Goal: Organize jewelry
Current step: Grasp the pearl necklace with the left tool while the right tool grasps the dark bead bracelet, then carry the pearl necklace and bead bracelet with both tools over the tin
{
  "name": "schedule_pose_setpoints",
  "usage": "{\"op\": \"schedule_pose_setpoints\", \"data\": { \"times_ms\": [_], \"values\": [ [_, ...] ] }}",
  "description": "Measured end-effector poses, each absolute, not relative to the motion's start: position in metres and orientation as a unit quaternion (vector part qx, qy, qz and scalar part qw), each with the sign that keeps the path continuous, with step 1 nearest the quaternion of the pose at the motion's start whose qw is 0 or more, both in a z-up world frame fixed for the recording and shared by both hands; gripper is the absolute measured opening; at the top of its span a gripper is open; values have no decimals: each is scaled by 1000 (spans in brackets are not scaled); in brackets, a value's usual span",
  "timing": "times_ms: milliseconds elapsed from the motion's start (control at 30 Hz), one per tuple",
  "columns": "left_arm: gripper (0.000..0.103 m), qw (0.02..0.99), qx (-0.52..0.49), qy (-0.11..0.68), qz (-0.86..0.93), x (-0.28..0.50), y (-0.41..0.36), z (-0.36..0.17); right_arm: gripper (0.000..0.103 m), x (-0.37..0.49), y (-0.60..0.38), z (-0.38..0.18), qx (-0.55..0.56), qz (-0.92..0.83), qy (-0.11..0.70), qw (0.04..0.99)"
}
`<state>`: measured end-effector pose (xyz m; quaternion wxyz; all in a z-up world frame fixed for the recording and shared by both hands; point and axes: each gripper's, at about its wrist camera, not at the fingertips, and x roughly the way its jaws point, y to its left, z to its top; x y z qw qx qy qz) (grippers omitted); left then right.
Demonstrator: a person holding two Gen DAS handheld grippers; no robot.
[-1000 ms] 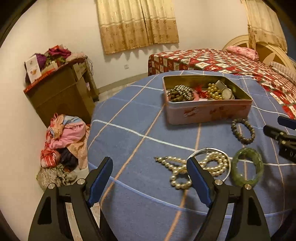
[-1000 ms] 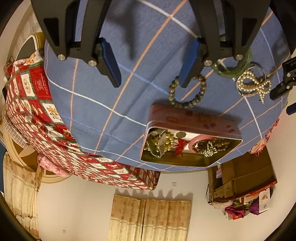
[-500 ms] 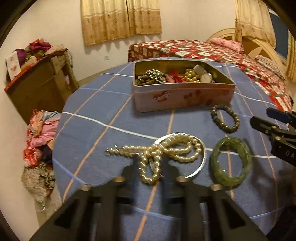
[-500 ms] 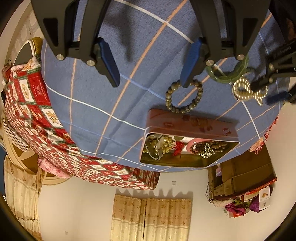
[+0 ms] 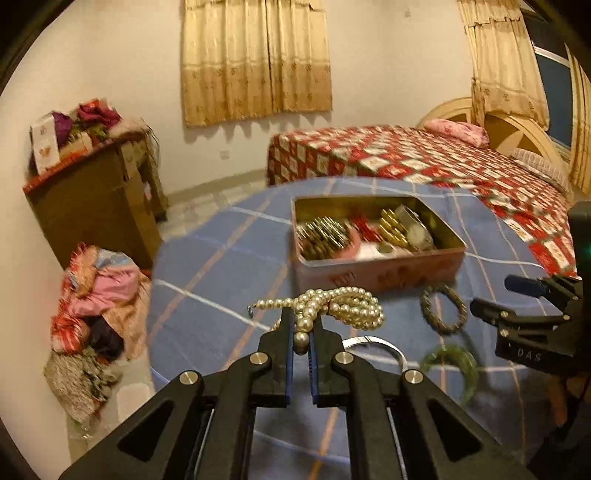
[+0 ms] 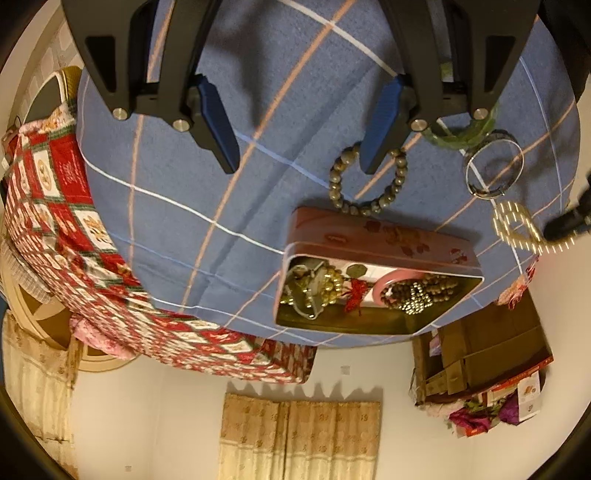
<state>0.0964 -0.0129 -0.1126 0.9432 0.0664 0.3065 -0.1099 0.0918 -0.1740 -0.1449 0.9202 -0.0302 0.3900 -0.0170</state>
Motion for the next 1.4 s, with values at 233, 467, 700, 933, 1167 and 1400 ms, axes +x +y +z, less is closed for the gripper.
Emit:
{"op": "schedule_pose_setpoints", "data": {
  "times_ms": [233,467,700,933,1167,1400],
  "values": [
    [5,945,78,310,-73,117,-6,-129,58,113,-161,-152,-41,-7,424,905],
    [5,941,71,321,-78,122,-5,-140,35,112,-168,-162,-22,8,444,896],
    [5,945,76,308,-83,114,-11,-131,10,97,-164,-154,-33,11,426,904],
    [5,952,68,287,-87,106,-13,-111,10,76,-160,-123,-50,5,371,927],
    [5,956,71,270,-87,107,-19,-93,10,78,-159,-104,-66,-3,340,938],
    [5,958,71,265,-82,117,-25,-84,10,82,-165,-90,-79,-21,314,946]
  ]
}}
